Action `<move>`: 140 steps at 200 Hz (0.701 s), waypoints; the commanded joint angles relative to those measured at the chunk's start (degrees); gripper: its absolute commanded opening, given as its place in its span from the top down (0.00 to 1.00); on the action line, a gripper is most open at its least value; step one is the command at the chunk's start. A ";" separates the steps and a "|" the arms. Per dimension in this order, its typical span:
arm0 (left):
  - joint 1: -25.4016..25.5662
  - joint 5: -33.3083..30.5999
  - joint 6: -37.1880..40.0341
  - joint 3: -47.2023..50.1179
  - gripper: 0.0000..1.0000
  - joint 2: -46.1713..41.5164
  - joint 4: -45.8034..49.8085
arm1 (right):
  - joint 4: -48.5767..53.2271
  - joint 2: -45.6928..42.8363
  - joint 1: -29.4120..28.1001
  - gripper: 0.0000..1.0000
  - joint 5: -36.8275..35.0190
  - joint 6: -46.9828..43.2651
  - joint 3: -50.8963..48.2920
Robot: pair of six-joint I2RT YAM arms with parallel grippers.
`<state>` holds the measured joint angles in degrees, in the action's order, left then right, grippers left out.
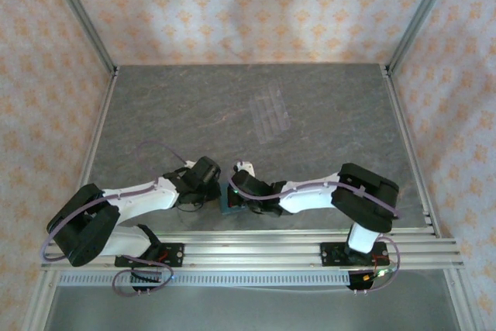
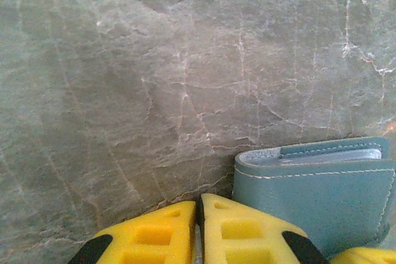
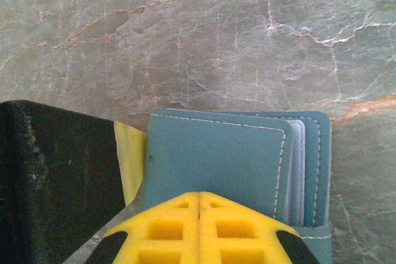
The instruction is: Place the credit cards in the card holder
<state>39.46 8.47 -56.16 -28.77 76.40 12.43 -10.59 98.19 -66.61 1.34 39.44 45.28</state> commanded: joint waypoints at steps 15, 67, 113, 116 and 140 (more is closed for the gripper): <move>3.96 11.83 -7.56 3.93 0.89 4.21 -9.01 | 12.80 1.95 -3.09 1.00 -4.33 2.04 -1.12; 4.05 10.58 -9.12 3.67 0.88 -1.19 -4.54 | 16.02 3.90 -9.50 1.00 -14.80 5.78 0.77; 4.09 8.88 -10.59 3.21 0.87 -4.01 -1.91 | 19.60 8.38 -13.16 1.00 -22.93 8.98 3.22; 4.05 8.74 -10.67 3.12 0.87 -4.13 -1.67 | 19.71 8.72 -13.27 1.00 -23.21 8.99 3.43; 4.00 7.79 -11.63 2.90 0.87 -5.39 -0.08 | 22.05 10.54 -14.02 1.00 -25.89 10.88 4.24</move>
<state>41.34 9.61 -66.02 -26.50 72.47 10.15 0.03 103.22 -79.85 -24.21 47.33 51.31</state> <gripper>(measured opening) 0.128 0.043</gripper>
